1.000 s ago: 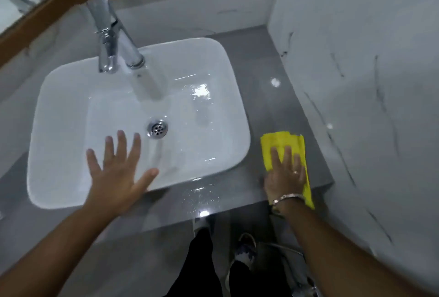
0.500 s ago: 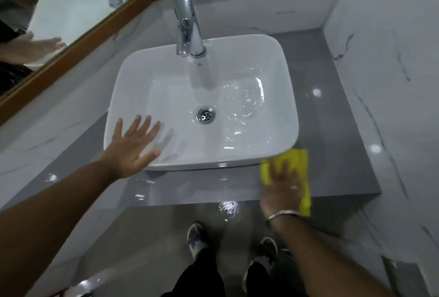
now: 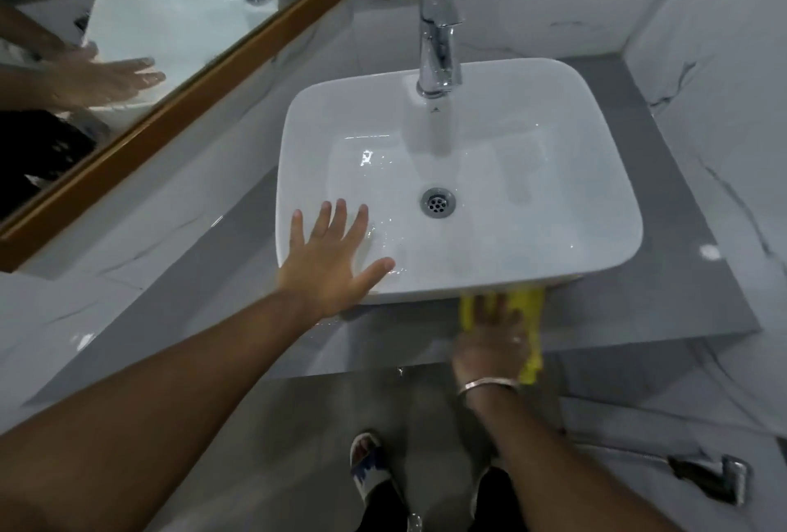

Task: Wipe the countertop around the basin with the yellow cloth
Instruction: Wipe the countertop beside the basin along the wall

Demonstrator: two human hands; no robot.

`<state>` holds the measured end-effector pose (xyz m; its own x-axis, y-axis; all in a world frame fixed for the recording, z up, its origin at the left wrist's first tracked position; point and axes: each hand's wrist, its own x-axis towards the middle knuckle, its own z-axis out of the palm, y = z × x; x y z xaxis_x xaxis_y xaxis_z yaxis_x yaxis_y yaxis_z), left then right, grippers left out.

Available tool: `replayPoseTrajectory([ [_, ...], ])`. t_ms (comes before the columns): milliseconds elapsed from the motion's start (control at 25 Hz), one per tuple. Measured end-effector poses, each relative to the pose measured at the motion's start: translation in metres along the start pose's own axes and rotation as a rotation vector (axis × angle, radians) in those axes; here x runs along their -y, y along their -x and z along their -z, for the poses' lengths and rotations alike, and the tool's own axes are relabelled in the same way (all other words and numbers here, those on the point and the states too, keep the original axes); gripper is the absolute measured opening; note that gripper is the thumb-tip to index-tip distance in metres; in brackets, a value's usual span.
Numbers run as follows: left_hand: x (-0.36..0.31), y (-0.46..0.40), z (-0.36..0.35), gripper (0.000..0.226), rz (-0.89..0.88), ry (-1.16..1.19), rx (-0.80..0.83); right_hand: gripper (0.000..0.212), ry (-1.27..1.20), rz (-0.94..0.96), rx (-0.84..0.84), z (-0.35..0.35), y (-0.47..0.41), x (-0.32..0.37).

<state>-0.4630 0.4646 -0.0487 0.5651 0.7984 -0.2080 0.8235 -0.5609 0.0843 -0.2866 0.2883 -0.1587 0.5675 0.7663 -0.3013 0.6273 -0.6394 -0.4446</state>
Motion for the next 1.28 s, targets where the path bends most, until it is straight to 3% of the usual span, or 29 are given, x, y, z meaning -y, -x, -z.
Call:
replayPoseTrajectory([
  [40, 0.002, 0.0, -0.001, 0.089, -0.001, 0.01, 0.003, 0.058, -0.135, 0.185, 0.001, -0.025, 0.022, 0.033],
  [80, 0.002, -0.001, -0.002, 0.09, -0.003, 0.02, 0.0, 0.061, 0.017, 0.421, 0.039, -0.042, 0.042, 0.058],
  [120, 0.003, 0.0, -0.003, 0.091, -0.006, 0.033, -0.01, 0.07, 0.191, 0.536, 0.102, -0.042, 0.058, 0.078],
  [200, 0.004, 0.002, -0.004, 0.092, -0.023, 0.044, -0.026, 0.083, 0.224, 0.722, 0.172, -0.028, 0.045, 0.068],
  [240, 0.005, 0.002, -0.004, 0.092, -0.034, 0.046, -0.032, 0.086, 0.263, 0.705, 0.117, -0.014, 0.03, 0.048],
  [360, 0.005, 0.0, -0.003, 0.092, -0.055, 0.03, -0.057, 0.084, 0.405, 0.239, 0.042, 0.034, -0.021, -0.023],
  [480, 0.003, -0.001, -0.004, 0.092, -0.049, 0.038, -0.08, 0.058, 0.405, -0.047, -0.073, 0.028, -0.014, 0.0],
  [560, 0.004, -0.001, -0.004, 0.092, -0.043, 0.047, -0.08, 0.047, 0.475, 0.047, 0.081, -0.01, 0.019, 0.072],
  [640, 0.004, 0.0, -0.004, 0.092, -0.049, 0.061, -0.078, 0.051, 0.403, 0.286, 0.14, -0.056, 0.051, 0.13],
  [720, 0.0, -0.001, -0.005, 0.09, -0.045, 0.063, -0.077, 0.066, 0.365, 0.491, 0.297, -0.065, 0.063, 0.136],
  [800, -0.006, -0.004, -0.005, 0.09, -0.04, 0.084, -0.074, 0.071, 0.403, 0.627, 0.242, -0.032, 0.04, 0.088],
  [840, -0.008, -0.005, -0.005, 0.091, -0.038, 0.082, -0.082, 0.071, 0.442, 0.605, 0.148, -0.011, 0.024, 0.053],
  [920, -0.002, -0.004, -0.005, 0.092, -0.036, 0.056, -0.091, 0.068, 0.542, 0.373, -0.013, 0.036, -0.014, -0.018],
  [1040, 0.01, -0.001, -0.005, 0.092, -0.023, 0.035, -0.085, 0.064, 0.464, -0.142, -0.034, 0.097, -0.054, -0.114],
  [1120, 0.007, -0.002, -0.006, 0.091, -0.016, 0.022, -0.092, 0.067, 0.441, -0.275, -0.047, 0.105, -0.063, -0.126],
  [1200, 0.004, -0.003, -0.008, 0.09, -0.003, 0.015, -0.095, 0.061, 0.476, -0.276, -0.003, 0.086, -0.054, -0.089],
  [1280, 0.004, -0.002, -0.007, 0.089, 0.013, 0.001, -0.084, 0.061, 0.567, 0.044, 0.082, 0.048, -0.025, -0.028],
])
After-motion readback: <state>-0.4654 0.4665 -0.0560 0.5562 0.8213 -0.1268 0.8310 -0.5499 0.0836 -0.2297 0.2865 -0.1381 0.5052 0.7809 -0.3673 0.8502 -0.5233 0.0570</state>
